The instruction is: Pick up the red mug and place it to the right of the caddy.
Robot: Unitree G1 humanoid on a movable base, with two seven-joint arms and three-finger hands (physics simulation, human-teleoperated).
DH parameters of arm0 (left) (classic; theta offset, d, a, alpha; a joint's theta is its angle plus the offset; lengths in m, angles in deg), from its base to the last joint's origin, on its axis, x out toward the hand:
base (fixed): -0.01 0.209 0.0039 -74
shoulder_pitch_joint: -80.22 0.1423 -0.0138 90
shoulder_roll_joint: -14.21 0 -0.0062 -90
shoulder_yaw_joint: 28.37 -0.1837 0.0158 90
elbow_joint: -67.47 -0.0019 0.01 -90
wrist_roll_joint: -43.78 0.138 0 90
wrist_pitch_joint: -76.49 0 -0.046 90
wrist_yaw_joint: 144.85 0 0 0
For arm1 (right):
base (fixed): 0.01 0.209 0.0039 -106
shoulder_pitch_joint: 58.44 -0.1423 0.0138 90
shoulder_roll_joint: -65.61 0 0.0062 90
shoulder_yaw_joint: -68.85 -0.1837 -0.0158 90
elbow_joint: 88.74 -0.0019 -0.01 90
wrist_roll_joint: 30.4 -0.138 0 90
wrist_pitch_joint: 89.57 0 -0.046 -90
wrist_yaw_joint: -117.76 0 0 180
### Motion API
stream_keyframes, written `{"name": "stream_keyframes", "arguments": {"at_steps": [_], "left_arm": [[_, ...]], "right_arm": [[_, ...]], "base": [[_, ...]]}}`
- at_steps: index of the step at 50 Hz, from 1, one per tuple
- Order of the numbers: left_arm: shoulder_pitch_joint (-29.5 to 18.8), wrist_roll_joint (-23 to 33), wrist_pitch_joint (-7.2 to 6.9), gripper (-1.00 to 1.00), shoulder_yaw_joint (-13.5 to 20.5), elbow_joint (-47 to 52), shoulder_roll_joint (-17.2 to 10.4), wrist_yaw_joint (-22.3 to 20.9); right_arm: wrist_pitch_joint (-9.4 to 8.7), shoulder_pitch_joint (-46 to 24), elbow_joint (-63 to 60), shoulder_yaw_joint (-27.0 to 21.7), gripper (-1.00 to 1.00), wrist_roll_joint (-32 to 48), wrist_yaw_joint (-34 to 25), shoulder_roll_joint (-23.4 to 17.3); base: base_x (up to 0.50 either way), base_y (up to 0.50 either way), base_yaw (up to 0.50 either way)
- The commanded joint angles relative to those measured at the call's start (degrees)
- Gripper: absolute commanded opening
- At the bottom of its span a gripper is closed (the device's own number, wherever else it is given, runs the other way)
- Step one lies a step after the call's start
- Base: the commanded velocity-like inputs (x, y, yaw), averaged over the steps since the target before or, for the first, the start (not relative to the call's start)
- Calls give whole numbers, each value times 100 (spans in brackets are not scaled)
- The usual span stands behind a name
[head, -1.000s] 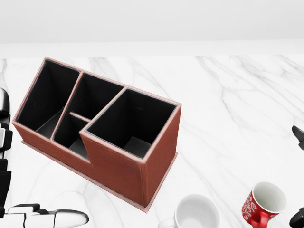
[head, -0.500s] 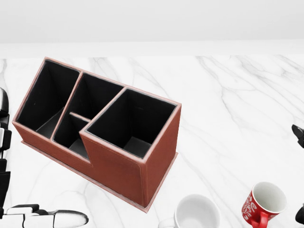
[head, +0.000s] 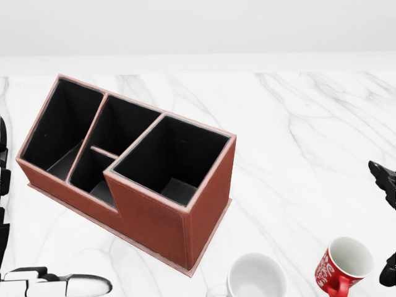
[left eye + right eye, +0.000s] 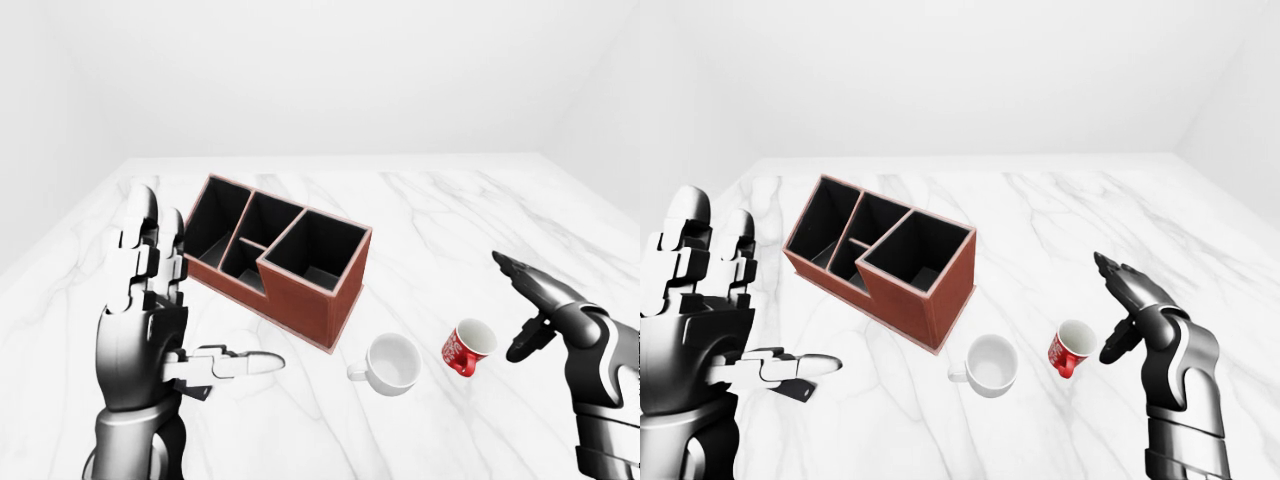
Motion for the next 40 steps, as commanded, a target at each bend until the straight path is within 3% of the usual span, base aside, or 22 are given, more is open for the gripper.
{"name": "stream_keyframes", "arguments": {"at_steps": [1, 40], "left_arm": [[-10, 3, 0, 100, 17, -16, 9, -4], [-51, -75, 0, 100, 188, 87, 31, -57]], "right_arm": [[0, -31, 56, 111, 100, 216, 0, 35], [0, -305, 724, 645, 100, 663, 0, 285]], "base": [[0, 0, 0], [0, 0, 0]]}}
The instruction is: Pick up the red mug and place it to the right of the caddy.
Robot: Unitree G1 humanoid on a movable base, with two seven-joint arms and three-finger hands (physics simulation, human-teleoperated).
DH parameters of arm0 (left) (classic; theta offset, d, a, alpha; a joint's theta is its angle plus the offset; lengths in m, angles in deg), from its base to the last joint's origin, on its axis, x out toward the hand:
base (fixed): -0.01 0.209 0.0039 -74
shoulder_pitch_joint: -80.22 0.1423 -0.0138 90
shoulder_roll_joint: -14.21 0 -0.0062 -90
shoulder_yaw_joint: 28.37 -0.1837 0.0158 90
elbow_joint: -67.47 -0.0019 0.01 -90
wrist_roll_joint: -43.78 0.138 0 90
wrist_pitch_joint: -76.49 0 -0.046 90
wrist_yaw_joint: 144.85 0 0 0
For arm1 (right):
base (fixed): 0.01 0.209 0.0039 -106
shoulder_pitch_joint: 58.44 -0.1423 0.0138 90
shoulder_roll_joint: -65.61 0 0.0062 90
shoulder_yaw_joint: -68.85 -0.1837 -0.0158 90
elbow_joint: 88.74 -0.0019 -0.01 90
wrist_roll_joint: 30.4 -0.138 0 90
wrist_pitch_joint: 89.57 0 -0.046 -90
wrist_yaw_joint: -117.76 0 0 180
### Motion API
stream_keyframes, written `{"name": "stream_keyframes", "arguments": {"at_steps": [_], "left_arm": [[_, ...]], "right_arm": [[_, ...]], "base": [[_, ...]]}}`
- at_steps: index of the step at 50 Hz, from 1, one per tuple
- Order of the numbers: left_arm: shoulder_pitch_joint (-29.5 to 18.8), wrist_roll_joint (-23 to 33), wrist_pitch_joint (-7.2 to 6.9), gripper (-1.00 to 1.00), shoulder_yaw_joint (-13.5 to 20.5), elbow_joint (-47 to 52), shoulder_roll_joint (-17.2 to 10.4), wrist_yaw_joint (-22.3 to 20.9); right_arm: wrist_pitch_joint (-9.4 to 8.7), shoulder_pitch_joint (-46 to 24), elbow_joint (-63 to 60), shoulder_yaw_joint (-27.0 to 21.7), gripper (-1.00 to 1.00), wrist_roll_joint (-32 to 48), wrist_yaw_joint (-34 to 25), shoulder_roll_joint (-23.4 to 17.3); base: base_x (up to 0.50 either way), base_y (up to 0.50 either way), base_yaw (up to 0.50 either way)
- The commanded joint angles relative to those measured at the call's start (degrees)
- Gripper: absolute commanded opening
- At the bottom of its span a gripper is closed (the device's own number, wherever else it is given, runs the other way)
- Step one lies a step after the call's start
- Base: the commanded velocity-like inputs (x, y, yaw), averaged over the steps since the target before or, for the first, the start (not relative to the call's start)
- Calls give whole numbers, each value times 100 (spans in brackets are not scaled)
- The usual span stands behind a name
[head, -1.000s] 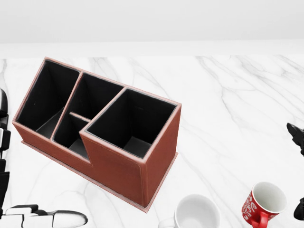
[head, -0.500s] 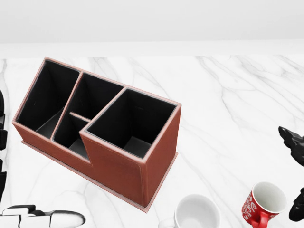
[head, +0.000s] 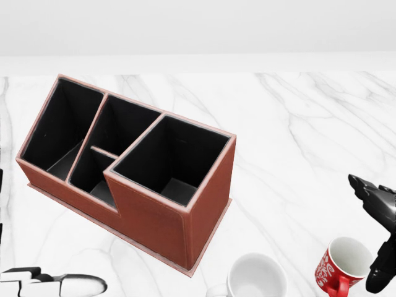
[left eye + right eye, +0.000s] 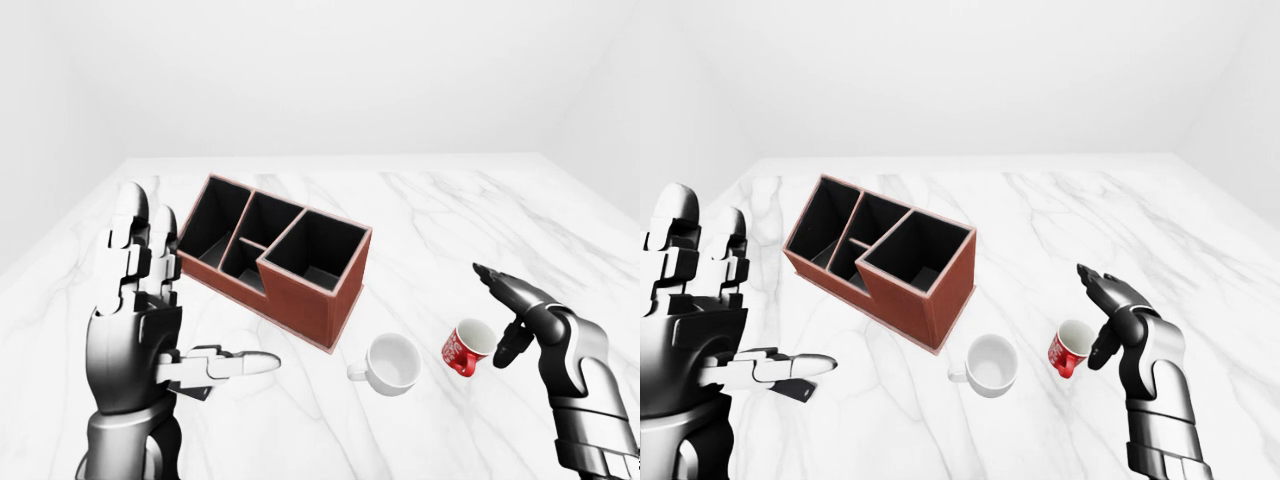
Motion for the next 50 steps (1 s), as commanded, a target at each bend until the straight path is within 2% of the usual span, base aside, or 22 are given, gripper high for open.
{"name": "stream_keyframes", "arguments": {"at_steps": [1, 11, 29, 50], "left_arm": [[-9, -10, 0, 100, 30, 0, 14, -15], [-14, -19, 0, 100, 49, 14, 12, -14], [-32, -31, 0, 100, 77, 46, 9, -15], [-36, 13, 0, 100, 43, -41, 6, 1]], "right_arm": [[0, -127, 266, 204, 100, 56, 0, 104], [0, -171, 287, 251, 100, 116, 0, 48], [0, 178, 587, 180, 100, 276, 0, 63], [0, -112, 883, 352, 100, 329, 0, 11]], "base": [[0, 0, 0], [0, 0, 0], [0, 0, 0], [0, 0, 0]]}}
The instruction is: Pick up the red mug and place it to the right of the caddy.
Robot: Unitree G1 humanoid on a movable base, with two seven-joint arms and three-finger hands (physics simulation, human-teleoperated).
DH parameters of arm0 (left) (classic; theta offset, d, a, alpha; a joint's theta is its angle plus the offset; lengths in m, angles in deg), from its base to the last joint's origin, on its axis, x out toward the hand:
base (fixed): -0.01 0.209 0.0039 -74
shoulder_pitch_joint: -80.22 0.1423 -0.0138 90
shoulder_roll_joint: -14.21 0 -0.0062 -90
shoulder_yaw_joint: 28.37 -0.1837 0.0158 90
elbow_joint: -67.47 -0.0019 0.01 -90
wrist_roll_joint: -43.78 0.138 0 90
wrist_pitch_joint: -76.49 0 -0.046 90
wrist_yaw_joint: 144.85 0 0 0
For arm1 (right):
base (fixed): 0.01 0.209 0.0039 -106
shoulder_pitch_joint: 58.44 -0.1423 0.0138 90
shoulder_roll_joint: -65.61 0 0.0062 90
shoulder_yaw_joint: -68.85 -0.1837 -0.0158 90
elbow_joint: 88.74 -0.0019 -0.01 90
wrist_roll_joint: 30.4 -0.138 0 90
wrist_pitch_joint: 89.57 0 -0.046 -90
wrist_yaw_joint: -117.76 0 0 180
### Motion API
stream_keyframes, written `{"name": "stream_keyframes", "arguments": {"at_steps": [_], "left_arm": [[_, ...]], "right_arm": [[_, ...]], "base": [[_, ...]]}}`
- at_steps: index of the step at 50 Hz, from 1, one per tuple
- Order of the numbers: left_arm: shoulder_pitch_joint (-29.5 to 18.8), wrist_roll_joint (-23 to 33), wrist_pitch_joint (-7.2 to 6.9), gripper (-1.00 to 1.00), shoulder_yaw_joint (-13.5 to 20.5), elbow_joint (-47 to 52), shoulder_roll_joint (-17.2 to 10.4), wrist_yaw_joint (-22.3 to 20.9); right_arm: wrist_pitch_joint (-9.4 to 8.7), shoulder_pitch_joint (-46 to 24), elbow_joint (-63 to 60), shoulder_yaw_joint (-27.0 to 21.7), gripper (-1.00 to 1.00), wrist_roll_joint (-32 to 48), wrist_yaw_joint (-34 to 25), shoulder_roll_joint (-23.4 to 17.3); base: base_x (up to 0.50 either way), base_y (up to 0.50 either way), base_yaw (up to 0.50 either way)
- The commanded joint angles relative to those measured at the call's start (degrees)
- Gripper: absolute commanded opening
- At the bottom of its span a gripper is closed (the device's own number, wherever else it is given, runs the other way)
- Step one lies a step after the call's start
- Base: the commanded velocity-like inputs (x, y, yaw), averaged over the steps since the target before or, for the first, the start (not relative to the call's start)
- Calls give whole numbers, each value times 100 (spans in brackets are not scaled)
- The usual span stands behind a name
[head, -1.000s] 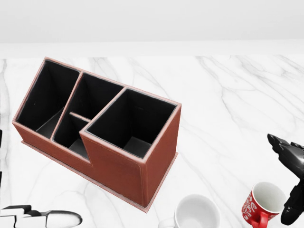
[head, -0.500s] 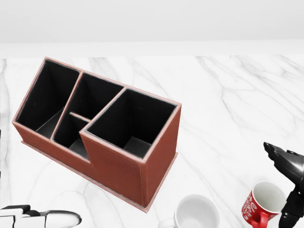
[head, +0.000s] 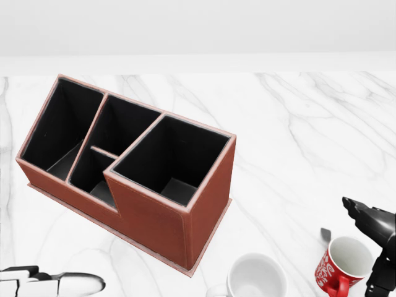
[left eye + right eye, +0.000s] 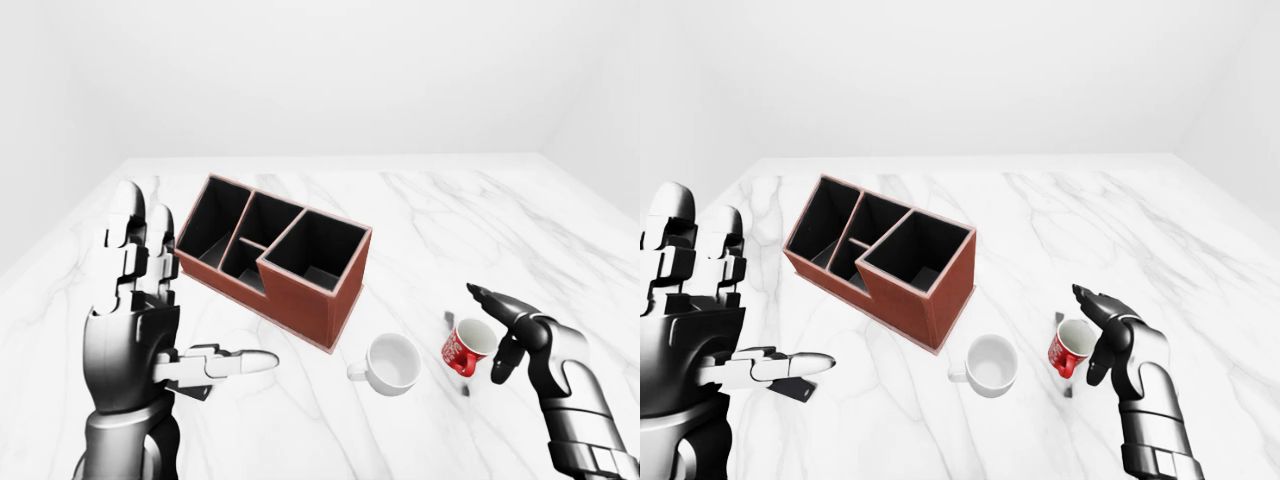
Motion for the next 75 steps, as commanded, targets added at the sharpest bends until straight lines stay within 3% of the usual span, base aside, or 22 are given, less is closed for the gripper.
{"name": "stream_keyframes", "arguments": {"at_steps": [1, 49, 50, 51, 52, 53, 75], "left_arm": [[7, 27, 0, 100, -34, -50, -1, 10], [-8, 13, 0, 100, 9, -76, -11, 10], [-8, 14, 0, 100, 11, -108, -8, 10], [-16, 14, 0, 100, 14, -110, -9, 12], [-28, 12, 0, 100, 19, -108, -12, 14], [-34, 6, 0, 100, 27, -114, -12, 14], [-27, 19, 0, 100, -36, -83, -14, 40]], "right_arm": [[0, -117, 160, 74, 100, 33, 0, -35], [0, -464, 849, 423, 100, 25, 219, 21], [0, -454, 821, 415, 58, 23, 191, 12], [0, -446, 804, 412, -9, 26, 187, 9], [0, -436, 782, 407, -94, 31, 186, 4], [0, -415, 742, 398, -100, 36, 157, 0], [0, -349, 72, 178, -100, 102, 0, -67]], "base": [[0, 0, 0], [0, 0, 0], [0, 0, 0], [0, 0, 0], [0, 0, 0], [0, 0, 0], [0, 0, 0]]}}
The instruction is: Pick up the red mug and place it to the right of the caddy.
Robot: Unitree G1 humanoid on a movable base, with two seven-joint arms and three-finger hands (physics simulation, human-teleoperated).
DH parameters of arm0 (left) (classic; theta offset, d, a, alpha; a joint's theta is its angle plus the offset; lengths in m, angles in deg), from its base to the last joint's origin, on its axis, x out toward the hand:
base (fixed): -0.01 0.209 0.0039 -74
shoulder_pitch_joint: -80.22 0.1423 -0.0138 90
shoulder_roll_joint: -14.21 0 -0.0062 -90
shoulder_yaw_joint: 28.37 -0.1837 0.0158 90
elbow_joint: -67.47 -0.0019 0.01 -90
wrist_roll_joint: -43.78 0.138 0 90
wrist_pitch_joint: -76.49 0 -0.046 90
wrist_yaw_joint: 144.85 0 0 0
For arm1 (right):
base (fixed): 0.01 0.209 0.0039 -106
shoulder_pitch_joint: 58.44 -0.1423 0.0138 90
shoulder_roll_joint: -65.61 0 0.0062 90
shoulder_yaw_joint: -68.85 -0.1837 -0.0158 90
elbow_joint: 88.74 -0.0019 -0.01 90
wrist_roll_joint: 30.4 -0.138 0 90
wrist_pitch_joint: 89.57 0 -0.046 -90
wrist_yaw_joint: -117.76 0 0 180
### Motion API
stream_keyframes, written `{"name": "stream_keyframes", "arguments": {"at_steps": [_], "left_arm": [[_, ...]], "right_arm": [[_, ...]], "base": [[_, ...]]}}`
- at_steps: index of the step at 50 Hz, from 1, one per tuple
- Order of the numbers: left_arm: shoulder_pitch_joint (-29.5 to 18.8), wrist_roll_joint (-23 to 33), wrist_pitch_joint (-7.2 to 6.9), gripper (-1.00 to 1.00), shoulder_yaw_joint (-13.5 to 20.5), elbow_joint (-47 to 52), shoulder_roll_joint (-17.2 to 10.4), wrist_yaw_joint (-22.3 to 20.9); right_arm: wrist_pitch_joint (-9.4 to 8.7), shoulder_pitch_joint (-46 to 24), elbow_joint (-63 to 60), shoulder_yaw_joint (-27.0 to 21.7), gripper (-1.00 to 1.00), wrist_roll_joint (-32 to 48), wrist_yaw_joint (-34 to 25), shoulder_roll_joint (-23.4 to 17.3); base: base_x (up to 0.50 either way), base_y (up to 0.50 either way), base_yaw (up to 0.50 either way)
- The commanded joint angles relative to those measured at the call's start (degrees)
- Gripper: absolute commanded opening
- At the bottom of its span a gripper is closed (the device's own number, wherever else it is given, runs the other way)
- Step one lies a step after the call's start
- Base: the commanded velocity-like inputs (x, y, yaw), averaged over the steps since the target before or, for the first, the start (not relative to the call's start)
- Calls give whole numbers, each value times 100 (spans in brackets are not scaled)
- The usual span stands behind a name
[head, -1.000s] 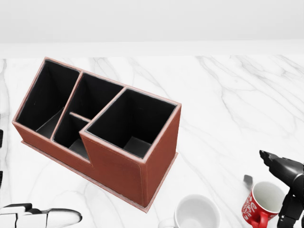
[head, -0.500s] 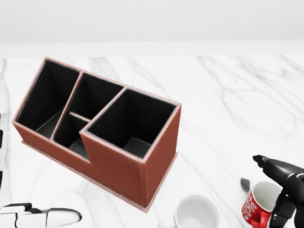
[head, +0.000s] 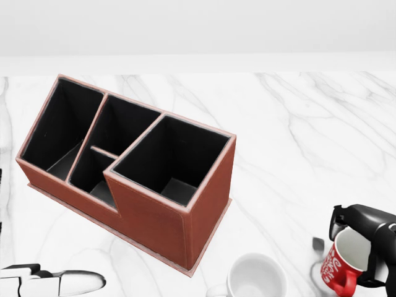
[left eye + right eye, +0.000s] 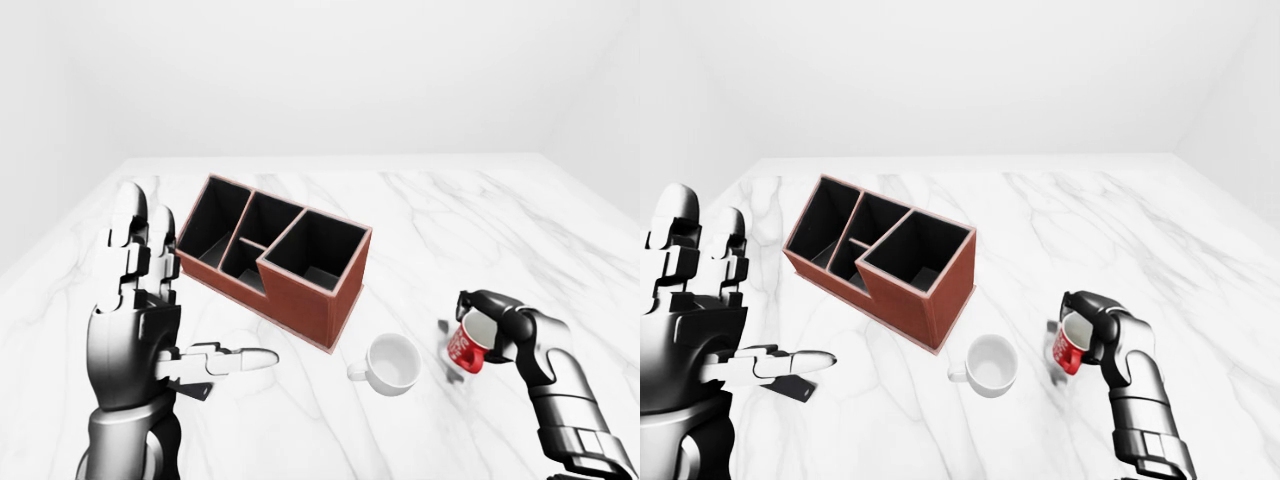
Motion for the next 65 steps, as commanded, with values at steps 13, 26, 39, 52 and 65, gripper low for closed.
{"name": "stream_keyframes", "arguments": {"at_steps": [13, 26, 39, 52, 65], "left_arm": [[16, 0, 0, 100, -48, 48, -9, 12], [33, 9, 0, 100, -66, 26, 0, 5], [16, -13, 0, 100, -47, 31, -6, 5], [42, -50, 0, 100, -17, 153, 4, -24], [60, -30, 0, 100, -39, 254, 20, -27]], "right_arm": [[0, -482, -1479, -348, -100, 57, 1, -234], [0, -1349, -1723, -19, -100, 231, 1, -93], [0, -1798, -1277, 361, -100, 376, 1, 265], [0, -1972, -752, 636, -100, 487, 1, 576], [0, -1862, -526, 844, -100, 553, 1, 875]], "base": [[0, 0, 0], [0, 0, 0], [0, 0, 0], [0, 0, 0], [0, 0, 0]]}}
